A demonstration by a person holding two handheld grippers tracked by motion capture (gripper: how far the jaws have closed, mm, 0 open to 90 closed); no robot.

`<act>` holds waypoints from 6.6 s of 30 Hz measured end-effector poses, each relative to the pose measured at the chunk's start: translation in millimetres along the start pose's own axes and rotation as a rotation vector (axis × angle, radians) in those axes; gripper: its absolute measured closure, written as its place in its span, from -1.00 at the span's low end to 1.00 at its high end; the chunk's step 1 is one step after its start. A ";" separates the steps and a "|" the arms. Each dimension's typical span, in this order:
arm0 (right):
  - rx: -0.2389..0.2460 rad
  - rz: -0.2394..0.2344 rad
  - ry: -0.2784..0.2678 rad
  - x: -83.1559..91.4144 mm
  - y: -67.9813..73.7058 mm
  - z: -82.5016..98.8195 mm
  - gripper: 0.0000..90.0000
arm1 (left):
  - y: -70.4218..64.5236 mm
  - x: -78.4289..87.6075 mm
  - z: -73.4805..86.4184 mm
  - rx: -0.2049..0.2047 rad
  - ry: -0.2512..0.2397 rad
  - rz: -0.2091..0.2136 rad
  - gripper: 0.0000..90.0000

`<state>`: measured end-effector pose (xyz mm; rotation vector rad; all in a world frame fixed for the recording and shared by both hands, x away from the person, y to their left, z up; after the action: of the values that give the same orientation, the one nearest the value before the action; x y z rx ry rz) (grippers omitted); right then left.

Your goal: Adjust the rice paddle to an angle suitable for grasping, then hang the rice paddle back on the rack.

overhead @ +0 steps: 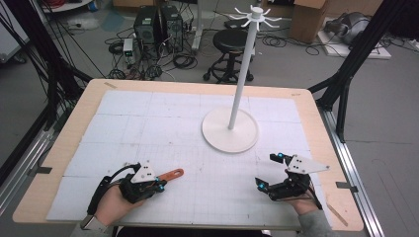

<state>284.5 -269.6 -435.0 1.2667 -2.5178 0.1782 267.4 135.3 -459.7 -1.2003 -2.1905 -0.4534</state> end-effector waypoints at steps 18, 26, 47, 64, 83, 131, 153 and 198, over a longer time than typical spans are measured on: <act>-0.003 -0.003 0.010 -0.9 0.4 0.8 -1.00 | 20.5 29.2 -11.5 0.001 -0.079 0.166 -0.10; 0.000 -0.007 0.015 -1.9 0.3 1.2 -1.00 | 12.9 26.2 -22.0 -0.034 0.022 0.194 -0.61; -0.006 -0.008 0.021 -0.9 0.7 2.5 -1.00 | 28.7 -10.1 -8.6 -0.046 0.211 0.143 -0.59; 0.004 -0.034 0.032 -2.2 2.3 3.2 -0.93 | 38.7 -9.9 -8.6 -0.037 0.226 0.106 -0.14; 0.002 -0.033 0.025 -1.8 1.5 2.8 -0.93 | 36.6 -12.6 -17.9 -0.082 0.331 0.103 0.28; 0.005 -0.028 0.019 0.0 1.6 2.2 -0.93 | 38.0 59.8 -58.3 0.001 -0.056 0.025 0.45; 0.002 -0.029 -0.013 3.3 2.3 -0.5 -0.93 | 31.5 71.0 -70.1 0.044 -0.205 0.088 0.45; -0.014 -0.011 -0.058 7.5 0.9 -4.3 -0.95 | 51.0 63.8 -178.4 -0.058 -0.479 0.224 0.45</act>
<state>280.6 -273.7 -428.4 1.2976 -2.5554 0.1227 343.8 105.5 -281.5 -1.7037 -2.3993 -0.1440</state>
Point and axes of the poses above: each handheld gripper's, and its own axes: x roughly backward along the jaws, z roughly out of its underside, y roughly to its left, the point moved 4 cm from there along -x, roughly forward along the jaws, and after that the axes turned 1 degree about -y, right-handed, at the moved point
